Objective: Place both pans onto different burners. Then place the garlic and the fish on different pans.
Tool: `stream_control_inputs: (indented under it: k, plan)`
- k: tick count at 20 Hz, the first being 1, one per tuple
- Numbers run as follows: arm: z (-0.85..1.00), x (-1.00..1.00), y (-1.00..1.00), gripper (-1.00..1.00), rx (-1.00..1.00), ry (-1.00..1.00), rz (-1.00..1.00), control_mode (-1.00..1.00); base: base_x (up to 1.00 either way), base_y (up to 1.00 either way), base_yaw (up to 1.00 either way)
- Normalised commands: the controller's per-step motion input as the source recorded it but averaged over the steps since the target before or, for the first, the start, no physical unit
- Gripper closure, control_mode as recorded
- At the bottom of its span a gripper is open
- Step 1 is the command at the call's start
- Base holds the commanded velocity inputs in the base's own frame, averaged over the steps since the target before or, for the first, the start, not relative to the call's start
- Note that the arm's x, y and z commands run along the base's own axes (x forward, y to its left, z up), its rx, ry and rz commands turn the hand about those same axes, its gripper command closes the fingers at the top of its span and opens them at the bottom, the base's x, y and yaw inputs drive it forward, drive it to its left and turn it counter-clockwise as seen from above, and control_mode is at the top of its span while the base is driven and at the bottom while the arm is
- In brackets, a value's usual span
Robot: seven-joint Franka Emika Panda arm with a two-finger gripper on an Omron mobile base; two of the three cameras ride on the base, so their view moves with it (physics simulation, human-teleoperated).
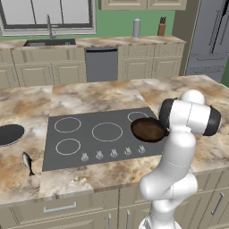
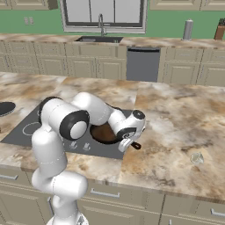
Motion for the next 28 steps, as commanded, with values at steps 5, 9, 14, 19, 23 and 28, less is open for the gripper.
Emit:
stream_control_inputs:
  k: [5,9,14,19,23,28]
  plan:
    - [0.00,0.00,0.00,-1.00,0.00,0.00,0.00,-1.00,0.00,0.00,0.00]
    - [0.30,0.00,0.00,-1.00,0.00,0.00,0.00,-1.00,0.00,0.00,0.00]
    - [0.48,-0.09,0.00,-1.00,0.00,0.00,-0.08,-1.00,0.00,0.00,0.00]
    - [0.54,-0.22,0.00,-1.00,0.00,0.00,-0.10,-1.00,0.00,0.00,0.00]
    - [0.46,-0.37,-0.21,-1.00,0.00,0.02,-0.26,-1.00,0.00,0.00,0.00]
    - [0.14,-0.50,-0.48,-1.00,0.00,0.03,-0.34,-1.00,0.00,0.00,0.00]
